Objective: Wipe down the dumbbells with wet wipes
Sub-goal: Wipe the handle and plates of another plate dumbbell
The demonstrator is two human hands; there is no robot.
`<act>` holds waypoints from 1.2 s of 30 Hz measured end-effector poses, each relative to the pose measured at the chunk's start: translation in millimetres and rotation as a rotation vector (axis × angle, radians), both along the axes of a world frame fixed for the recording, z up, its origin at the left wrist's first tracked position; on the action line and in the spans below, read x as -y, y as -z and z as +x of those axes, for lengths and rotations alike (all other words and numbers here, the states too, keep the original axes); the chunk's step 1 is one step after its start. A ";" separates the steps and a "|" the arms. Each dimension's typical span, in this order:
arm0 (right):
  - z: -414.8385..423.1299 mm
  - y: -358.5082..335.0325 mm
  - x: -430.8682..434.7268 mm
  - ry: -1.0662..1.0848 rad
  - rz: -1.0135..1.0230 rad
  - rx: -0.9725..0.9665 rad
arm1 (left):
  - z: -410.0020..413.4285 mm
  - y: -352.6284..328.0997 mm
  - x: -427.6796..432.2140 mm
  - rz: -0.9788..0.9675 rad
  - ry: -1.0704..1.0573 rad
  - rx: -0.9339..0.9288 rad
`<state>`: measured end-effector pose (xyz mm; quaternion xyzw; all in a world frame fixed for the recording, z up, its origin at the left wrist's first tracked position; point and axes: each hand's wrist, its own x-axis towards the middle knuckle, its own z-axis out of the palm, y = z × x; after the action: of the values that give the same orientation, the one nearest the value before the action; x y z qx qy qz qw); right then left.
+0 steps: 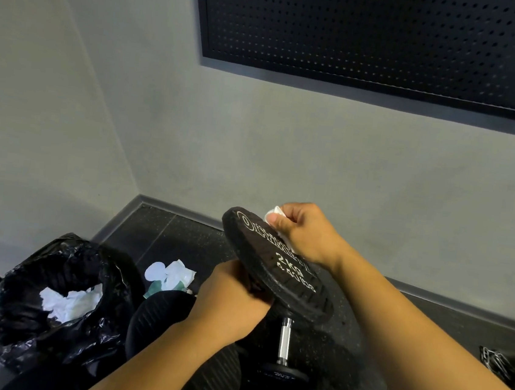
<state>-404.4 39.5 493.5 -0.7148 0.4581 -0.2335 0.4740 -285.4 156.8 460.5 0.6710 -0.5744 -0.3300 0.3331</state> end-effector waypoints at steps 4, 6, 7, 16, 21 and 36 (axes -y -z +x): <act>-12.7 3.9 -2.2 0.003 0.057 -0.016 | -0.4 2.2 1.8 -0.003 -0.063 0.090; -19.8 6.5 -3.3 0.020 0.081 -0.029 | 1.4 5.5 2.5 -0.019 -0.100 0.042; -23.6 7.0 -4.6 0.022 0.086 -0.032 | 2.4 6.3 2.5 -0.027 -0.126 -0.004; -36.7 -28.7 -37.0 -0.087 0.015 0.132 | 10.6 3.1 6.7 -0.051 -0.236 -0.032; -20.9 -64.2 -70.6 -0.234 -0.092 0.276 | 9.8 -3.0 13.4 -0.070 -0.262 0.042; -35.6 -5.6 -9.7 0.038 -0.043 0.045 | -1.2 -25.9 3.4 -0.094 -0.217 -0.189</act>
<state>-440.0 49.2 499.1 -0.7104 0.4560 -0.2682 0.4642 -286.7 153.4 486.4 0.6787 -0.4797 -0.3265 0.4503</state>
